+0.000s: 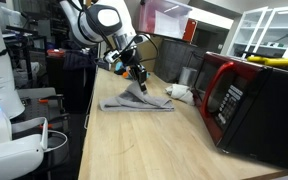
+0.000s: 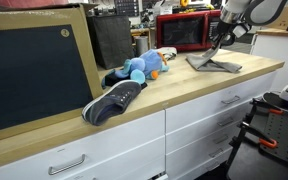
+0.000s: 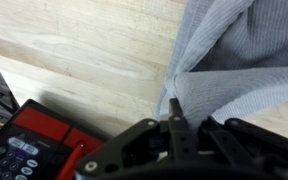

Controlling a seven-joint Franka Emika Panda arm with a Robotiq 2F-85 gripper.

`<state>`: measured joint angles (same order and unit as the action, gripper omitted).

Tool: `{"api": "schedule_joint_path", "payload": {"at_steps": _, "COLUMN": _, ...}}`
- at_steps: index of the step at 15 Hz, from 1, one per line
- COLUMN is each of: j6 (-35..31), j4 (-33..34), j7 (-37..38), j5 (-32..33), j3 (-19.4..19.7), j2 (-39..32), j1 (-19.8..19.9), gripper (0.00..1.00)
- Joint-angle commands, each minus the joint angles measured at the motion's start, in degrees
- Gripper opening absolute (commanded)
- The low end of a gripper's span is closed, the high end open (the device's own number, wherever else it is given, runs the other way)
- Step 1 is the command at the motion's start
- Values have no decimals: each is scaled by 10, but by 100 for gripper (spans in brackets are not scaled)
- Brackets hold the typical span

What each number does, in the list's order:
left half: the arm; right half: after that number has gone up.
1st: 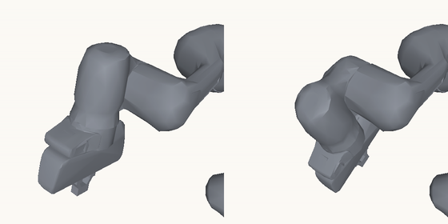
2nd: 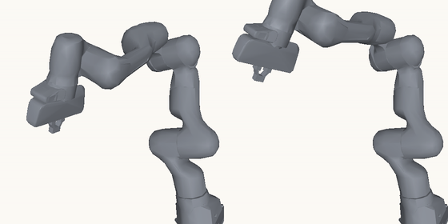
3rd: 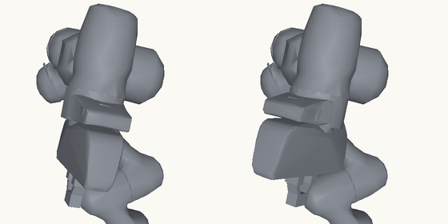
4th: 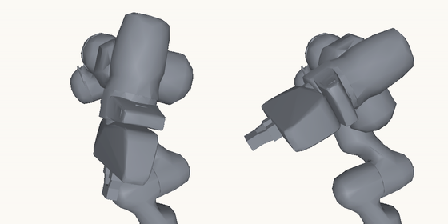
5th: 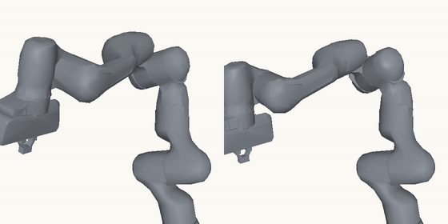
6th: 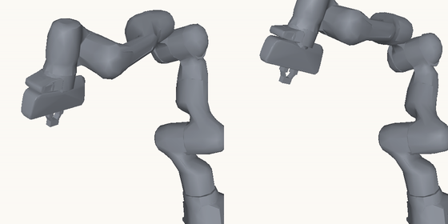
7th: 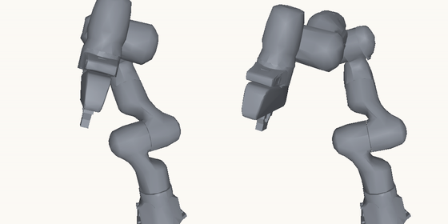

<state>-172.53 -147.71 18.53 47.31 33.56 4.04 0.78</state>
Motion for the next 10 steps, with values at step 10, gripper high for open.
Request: {"api": "schedule_joint_path", "payload": {"at_steps": 10, "j6": 34, "j4": -118, "j7": -41, "j5": 22, "j3": 16, "j2": 123, "j1": 12, "gripper": 1}}
